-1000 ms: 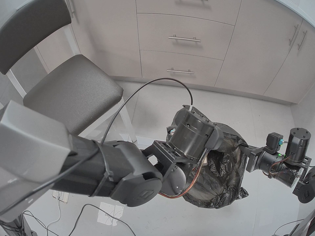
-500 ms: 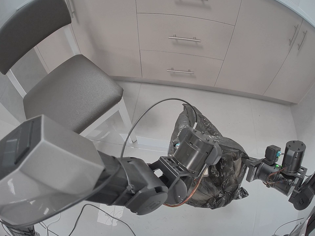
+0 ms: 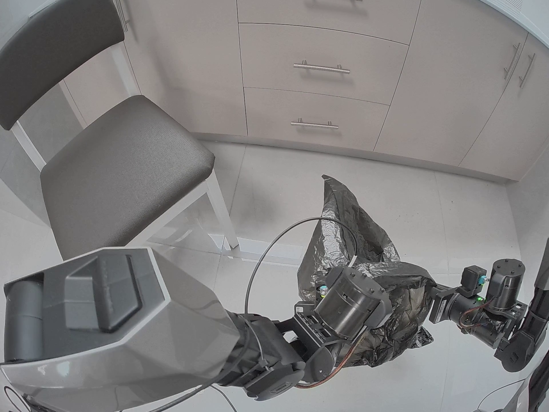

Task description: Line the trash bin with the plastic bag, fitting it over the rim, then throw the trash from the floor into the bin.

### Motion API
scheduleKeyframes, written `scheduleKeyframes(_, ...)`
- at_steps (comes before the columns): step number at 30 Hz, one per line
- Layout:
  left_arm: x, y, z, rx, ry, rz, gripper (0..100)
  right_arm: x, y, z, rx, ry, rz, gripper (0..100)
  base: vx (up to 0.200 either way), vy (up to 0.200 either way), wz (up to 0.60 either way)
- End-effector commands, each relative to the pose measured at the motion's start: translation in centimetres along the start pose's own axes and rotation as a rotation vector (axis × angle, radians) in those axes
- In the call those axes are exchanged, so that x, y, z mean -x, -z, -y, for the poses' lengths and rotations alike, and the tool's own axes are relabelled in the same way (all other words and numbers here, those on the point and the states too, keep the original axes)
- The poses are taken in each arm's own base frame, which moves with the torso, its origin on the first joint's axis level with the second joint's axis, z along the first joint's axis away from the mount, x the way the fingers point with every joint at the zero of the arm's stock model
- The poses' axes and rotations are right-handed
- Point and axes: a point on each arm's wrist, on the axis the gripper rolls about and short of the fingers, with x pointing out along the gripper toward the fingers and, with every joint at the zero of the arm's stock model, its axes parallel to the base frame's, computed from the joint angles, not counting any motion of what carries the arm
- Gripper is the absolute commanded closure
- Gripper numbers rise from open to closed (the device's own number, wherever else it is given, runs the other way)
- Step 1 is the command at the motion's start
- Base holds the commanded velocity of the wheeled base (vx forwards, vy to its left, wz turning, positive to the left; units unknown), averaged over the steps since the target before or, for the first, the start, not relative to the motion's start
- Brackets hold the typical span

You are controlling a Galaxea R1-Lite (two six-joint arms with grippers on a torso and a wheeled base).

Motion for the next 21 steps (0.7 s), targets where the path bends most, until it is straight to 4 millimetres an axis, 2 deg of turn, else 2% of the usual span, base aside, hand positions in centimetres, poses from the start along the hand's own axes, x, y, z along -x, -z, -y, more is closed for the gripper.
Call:
scheduleKeyframes(1, -1.2, 2.2, -0.8, -0.009, 0.004, -0.026, 100, -1.7, 2.9, 0.8, 0.001, 0.040, -0.146, 100, 0.000, 0.000, 0.00)
scheduleKeyframes(9, -1.0, 2.8, -1.5, -0.008, 0.045, -0.070, 100, -2.6, 2.9, 0.9, 0.015, 0.049, -0.135, 100, 0.000, 0.000, 0.00)
scheduleKeyframes(21, -1.3, 3.6, -1.4, -0.010, 0.059, -0.101, 100, -3.1, 3.3, 1.2, 0.032, 0.110, -0.147, 100, 0.000, 0.000, 0.00)
